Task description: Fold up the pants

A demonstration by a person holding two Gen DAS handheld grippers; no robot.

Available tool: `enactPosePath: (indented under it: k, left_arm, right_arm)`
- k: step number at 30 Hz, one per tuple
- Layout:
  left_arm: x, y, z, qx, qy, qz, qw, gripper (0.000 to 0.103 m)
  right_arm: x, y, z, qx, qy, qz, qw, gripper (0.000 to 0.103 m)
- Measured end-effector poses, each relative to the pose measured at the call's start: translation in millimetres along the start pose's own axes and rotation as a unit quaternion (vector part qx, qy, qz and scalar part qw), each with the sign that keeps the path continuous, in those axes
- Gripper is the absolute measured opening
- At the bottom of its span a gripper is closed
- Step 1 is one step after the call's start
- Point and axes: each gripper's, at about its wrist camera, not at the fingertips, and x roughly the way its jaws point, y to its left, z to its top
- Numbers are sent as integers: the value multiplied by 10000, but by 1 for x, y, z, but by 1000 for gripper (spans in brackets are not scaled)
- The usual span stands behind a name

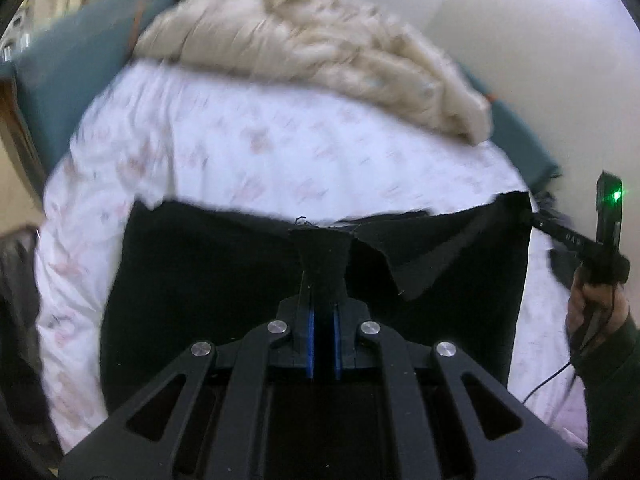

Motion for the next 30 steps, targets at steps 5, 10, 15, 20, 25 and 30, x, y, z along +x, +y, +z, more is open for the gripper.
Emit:
enactPosePath:
  k: [5, 10, 15, 20, 25, 30]
  left_arm:
    - [48, 43, -5, -603, 272, 73, 9978, 5]
    - [31, 49, -6, -520, -240, -558, 9968, 4]
    - [39, 63, -1, -661, -332, -311, 9968, 5]
    - [86, 67, -2, -665, 463, 584, 9950, 18]
    - [59, 43, -5, -461, 453, 667, 9957, 80]
    - [0, 26, -27, -380, 317, 556, 9972, 84]
  right_arm:
    - [104, 4, -9, -362, 834, -577, 9942, 2]
    - [103, -16, -15, -114, 451, -342, 9983, 2]
    - [108, -16, -6, -2, 244, 21, 9997, 2]
    - [151, 5, -2, -78, 949, -347, 9949, 12]
    - [119, -1, -3, 69, 936, -410, 9947, 67]
    - [36, -5, -27, 508, 610, -57, 9968, 68]
